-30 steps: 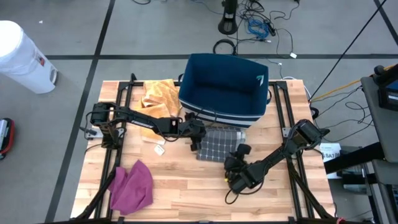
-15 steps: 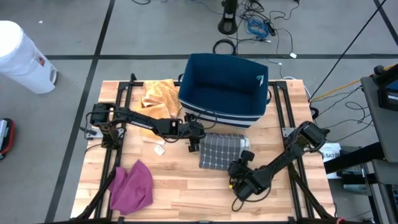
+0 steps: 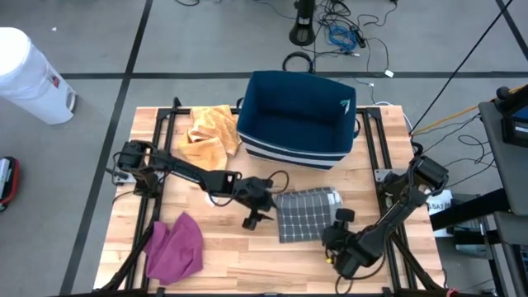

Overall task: Fold towel
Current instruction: Fold the gray patterned towel

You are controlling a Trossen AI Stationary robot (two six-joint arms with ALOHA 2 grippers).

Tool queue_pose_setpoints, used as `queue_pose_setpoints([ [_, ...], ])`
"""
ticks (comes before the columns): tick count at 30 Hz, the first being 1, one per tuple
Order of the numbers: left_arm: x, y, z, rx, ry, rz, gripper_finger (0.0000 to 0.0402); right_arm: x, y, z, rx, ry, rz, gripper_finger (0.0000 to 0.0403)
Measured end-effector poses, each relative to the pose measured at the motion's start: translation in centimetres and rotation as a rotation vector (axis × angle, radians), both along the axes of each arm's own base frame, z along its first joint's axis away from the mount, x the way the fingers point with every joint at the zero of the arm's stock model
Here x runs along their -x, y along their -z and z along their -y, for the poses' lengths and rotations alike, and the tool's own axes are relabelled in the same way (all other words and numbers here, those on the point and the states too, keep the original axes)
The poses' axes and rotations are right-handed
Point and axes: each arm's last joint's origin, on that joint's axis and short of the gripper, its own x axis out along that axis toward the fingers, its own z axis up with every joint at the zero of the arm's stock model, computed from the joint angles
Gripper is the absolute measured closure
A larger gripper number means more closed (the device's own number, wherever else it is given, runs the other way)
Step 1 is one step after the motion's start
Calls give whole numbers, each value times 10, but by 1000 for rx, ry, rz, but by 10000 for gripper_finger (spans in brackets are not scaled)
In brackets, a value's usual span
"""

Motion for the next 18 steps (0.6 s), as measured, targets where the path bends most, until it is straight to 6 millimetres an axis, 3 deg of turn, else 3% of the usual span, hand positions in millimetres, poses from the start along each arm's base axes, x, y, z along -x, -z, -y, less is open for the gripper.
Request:
queue_pose_setpoints([
  [3,-2,-4,8,3,24,59,197,8,-12,0,-28,19,2,273],
  [5,-3,-6,10,2,22,86,197,8,-22,-1,-54,24,102,273],
  [11,-8,-5,5,-21,-27,119,197,-13,-44,-8,-92,-23,433,273],
  [18,-16,16,-3,-23,-67,101,197,-43,-41,-4,-92,-14,542,273],
])
